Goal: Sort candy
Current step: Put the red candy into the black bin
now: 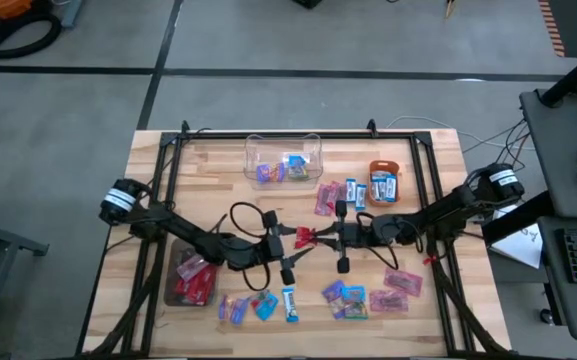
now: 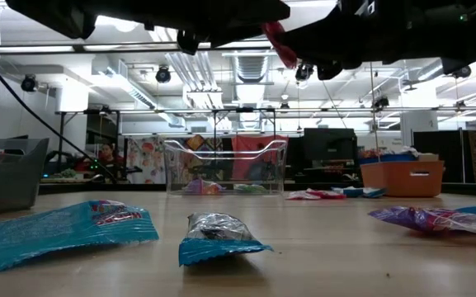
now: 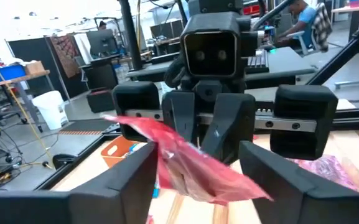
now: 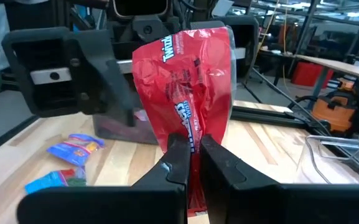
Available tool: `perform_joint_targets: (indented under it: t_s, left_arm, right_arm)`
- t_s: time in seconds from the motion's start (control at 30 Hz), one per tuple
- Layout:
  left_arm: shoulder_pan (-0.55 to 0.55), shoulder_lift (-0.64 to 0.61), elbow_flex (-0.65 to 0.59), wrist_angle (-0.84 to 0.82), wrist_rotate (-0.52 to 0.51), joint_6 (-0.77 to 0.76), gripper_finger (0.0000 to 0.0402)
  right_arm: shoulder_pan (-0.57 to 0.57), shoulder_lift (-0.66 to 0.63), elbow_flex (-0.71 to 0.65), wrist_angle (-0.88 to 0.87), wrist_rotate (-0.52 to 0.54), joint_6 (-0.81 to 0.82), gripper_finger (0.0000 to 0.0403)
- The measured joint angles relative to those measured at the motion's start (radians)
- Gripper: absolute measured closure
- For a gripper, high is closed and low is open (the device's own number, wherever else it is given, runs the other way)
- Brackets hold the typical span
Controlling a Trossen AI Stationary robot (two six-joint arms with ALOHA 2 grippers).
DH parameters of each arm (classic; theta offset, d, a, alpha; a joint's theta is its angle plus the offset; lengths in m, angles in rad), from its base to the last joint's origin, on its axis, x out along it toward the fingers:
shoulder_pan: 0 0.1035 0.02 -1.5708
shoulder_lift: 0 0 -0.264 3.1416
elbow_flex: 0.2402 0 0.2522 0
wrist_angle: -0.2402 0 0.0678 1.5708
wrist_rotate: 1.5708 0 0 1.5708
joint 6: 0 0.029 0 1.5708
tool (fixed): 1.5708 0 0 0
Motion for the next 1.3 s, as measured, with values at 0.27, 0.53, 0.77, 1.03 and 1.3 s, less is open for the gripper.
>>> perform_joint_targets:
  t_s: [0.27,0.53,0.77,1.03,1.3]
  left_arm:
    - [0.001,-0.003,-0.003,0.002,-0.068,-0.016,0.0379]
    - [-0.006,-0.044,-0.003,-0.069,-0.083,-0.005,0.0383]
    - [-0.059,-0.258,0.064,-0.777,-0.065,-0.232,0.0393]
    - [-0.117,-0.350,0.379,-2.028,0.268,-0.972,0.0391]
    - [-0.134,-0.346,0.366,-2.280,0.561,-1.208,0.0391]
  right_arm:
    - [-0.001,-0.003,0.000,0.001,0.003,0.014,0.0365]
    - [0.000,-0.009,0.000,0.000,0.050,0.072,0.0269]
    - [0.000,-0.025,0.005,-0.079,0.059,0.147,0.0210]
    - [-0.002,-0.035,0.085,-0.301,0.076,0.178,0.0200]
    - [-0.002,-0.035,0.144,-0.422,0.076,0.178,0.0200]
